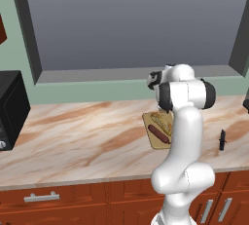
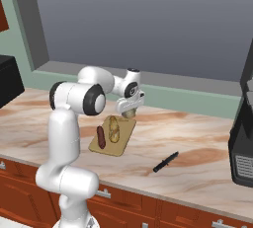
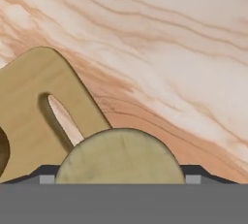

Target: Retrieve the sausage and cheese from the fridge and place them on the cutting board on the counter.

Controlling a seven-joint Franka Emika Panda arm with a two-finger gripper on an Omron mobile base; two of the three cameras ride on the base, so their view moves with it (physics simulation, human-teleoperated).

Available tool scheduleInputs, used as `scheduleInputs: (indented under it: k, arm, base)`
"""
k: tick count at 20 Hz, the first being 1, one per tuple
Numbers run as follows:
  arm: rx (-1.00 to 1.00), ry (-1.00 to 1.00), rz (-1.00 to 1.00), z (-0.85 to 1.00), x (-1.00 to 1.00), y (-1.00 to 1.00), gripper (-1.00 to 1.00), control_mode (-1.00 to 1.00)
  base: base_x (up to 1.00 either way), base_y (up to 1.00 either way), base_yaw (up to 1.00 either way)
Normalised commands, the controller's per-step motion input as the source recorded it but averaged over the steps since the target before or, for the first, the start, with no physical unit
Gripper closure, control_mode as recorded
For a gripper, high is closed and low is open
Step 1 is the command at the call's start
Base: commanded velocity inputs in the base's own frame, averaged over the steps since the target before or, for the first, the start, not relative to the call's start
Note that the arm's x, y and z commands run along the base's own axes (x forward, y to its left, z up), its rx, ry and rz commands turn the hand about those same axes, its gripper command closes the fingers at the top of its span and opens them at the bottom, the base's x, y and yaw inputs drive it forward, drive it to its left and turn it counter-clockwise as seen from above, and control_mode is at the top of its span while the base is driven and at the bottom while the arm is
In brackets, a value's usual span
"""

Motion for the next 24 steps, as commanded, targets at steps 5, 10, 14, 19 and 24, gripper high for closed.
scheduleInputs:
  k: [5, 10, 14, 19, 24]
  arm:
    - [0.0, 0.0, 0.0, -0.24, -0.19, 0.2, 1.0, -1.0]
    - [-0.01, -0.19, -0.03, 0.04, -0.52, 0.19, 1.0, -1.0]
    - [0.0, -0.15, -0.07, 0.0, -0.97, 0.26, 1.0, -1.0]
    - [0.0, -0.02, -0.07, -0.25, -0.06, -0.04, 1.0, -1.0]
    - [0.0, 0.0, -0.03, -0.02, -0.05, -0.08, -1.0, -1.0]
  base:
    - [0.0, 0.0, 0.0]
    - [0.0, 0.0, 0.0]
    - [0.0, 0.0, 0.0]
    - [0.0, 0.0, 0.0]
    - [0.0, 0.0, 0.0]
